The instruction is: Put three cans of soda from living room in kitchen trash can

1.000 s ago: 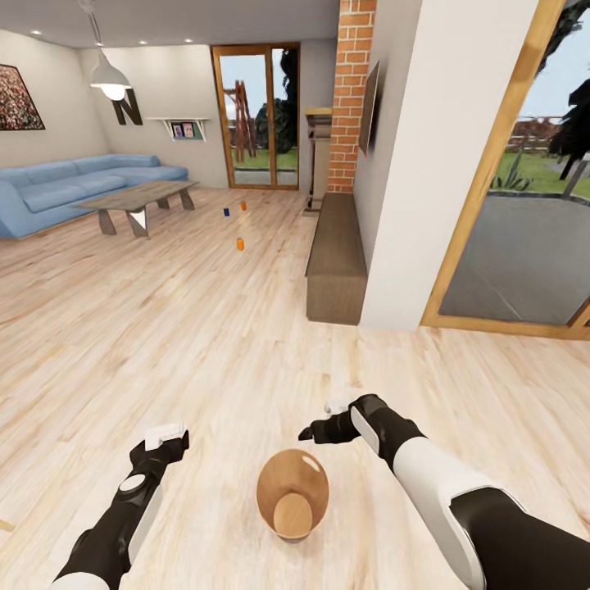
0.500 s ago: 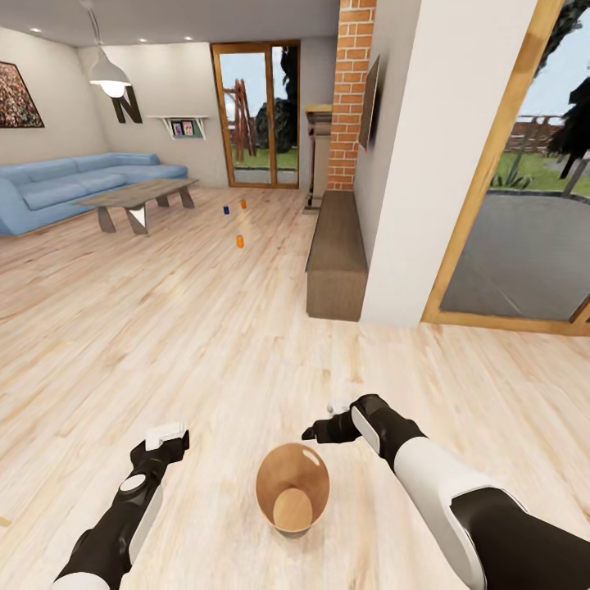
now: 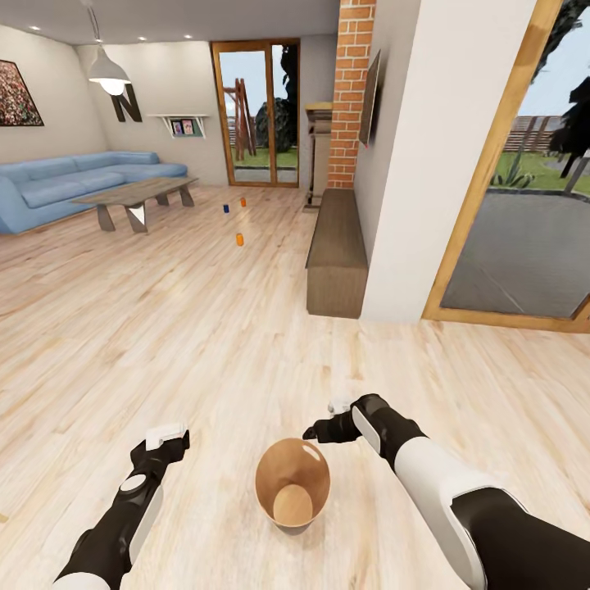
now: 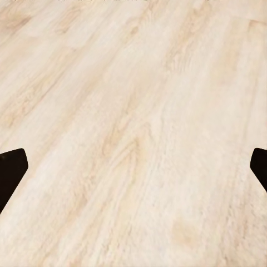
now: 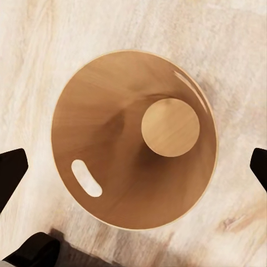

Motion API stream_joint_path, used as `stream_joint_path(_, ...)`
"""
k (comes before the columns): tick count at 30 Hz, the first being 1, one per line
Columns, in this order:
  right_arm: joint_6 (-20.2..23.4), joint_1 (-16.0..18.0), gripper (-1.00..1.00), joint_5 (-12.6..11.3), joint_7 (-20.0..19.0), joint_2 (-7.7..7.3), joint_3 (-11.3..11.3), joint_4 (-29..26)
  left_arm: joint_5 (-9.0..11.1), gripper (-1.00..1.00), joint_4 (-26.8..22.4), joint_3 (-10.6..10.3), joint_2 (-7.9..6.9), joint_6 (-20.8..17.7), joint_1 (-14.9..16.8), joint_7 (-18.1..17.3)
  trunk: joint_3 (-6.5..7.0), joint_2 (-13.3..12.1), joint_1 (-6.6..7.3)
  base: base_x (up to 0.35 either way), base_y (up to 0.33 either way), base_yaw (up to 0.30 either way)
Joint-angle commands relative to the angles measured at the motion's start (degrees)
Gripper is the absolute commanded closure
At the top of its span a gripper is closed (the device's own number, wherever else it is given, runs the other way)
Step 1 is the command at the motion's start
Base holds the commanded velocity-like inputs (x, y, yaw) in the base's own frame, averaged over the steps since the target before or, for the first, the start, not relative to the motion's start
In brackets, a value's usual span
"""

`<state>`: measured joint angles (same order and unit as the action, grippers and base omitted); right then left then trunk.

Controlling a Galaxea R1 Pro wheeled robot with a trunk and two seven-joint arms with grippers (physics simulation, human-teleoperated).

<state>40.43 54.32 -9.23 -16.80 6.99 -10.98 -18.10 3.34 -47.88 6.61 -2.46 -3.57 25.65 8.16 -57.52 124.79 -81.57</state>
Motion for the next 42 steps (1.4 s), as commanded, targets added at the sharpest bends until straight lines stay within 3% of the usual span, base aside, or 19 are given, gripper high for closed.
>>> stream_joint_path(1,0.0,0.0,-1.0,0.0,0.0,0.0,0.0,0.0,0.0,-1.0,0.0,0.0,0.0,0.0,0.0,0.0,0.0,0.0,0.0,0.0,0.0,0.0)
stream_joint_path(7,0.0,0.0,-1.0,0.0,-0.1,-0.03,0.0,0.0,0.0,-1.0,-0.1,-0.4,0.0,0.1,-0.1,0.0,0.0,0.0,0.0,0.0,0.003,0.0)
stream_joint_path(16,0.0,0.0,-1.0,0.0,-0.1,-0.13,0.1,0.0,0.0,-1.0,-0.1,-3.4,0.0,-0.3,-0.1,0.0,0.0,0.0,0.0,0.0,0.167,0.0)
stream_joint_path(32,-0.1,0.0,-1.0,-0.2,-0.1,-0.44,0.5,-0.4,0.0,-1.0,-0.2,-3.7,0.0,0.1,-0.1,0.0,0.0,0.0,0.0,0.0,0.037,0.0)
stream_joint_path(37,-0.1,0.0,-1.0,-0.5,0.0,-1.27,0.9,-0.3,0.0,-1.0,-0.2,-3.7,0.0,0.1,-0.1,0.0,0.0,0.0,0.0,0.0,0.002,0.0)
stream_joint_path(42,-0.1,0.0,-1.0,-0.6,2.7,-3.48,2.6,0.1,0.0,-1.0,-1.5,-3.7,0.0,0.0,-0.1,0.0,0.0,0.0,0.0,0.0,0.0,0.0)
